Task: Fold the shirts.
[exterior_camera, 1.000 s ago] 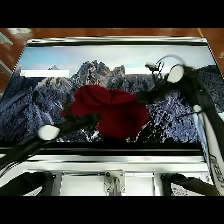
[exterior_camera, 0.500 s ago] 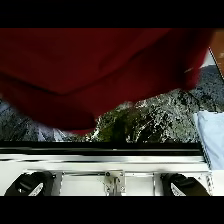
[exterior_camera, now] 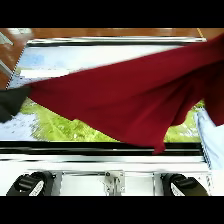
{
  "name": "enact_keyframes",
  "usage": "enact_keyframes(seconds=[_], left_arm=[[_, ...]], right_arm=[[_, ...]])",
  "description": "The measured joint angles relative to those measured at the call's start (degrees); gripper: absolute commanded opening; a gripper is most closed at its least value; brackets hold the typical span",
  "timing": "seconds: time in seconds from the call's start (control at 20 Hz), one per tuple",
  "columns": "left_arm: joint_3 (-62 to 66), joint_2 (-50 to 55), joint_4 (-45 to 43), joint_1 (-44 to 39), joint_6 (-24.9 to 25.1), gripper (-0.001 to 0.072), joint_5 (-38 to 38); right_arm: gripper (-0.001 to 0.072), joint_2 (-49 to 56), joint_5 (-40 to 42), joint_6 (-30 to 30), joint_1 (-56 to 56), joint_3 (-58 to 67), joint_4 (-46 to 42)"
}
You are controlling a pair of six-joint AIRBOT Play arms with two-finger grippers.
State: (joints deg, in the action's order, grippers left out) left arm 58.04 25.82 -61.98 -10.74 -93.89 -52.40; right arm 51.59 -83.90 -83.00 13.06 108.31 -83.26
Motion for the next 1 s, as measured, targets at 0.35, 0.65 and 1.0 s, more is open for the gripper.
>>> enact_keyframes(seconds=[0.35, 0.65, 1.0], left_arm=[[-8.92, 3.85, -8.68, 0.92, -7.85, 0.0035, -1.77], [-10.21, 16.96, -19.15, 1.55, -9.20, 0.0036, -1.49], [-8.68, 38.32, -16.81, 1.95, -9.44, 0.0593, 3.78]], right_arm=[[0.0061, 21.68, 1.99, -1.31, 0.00, 0.09, -0.42], [0.0061, 43.21, 14.01, -5.01, 0.00, 0.07, 14.08], [0.0634, 54.75, 15.34, -8.02, -1.05, 0.07, 26.25]])
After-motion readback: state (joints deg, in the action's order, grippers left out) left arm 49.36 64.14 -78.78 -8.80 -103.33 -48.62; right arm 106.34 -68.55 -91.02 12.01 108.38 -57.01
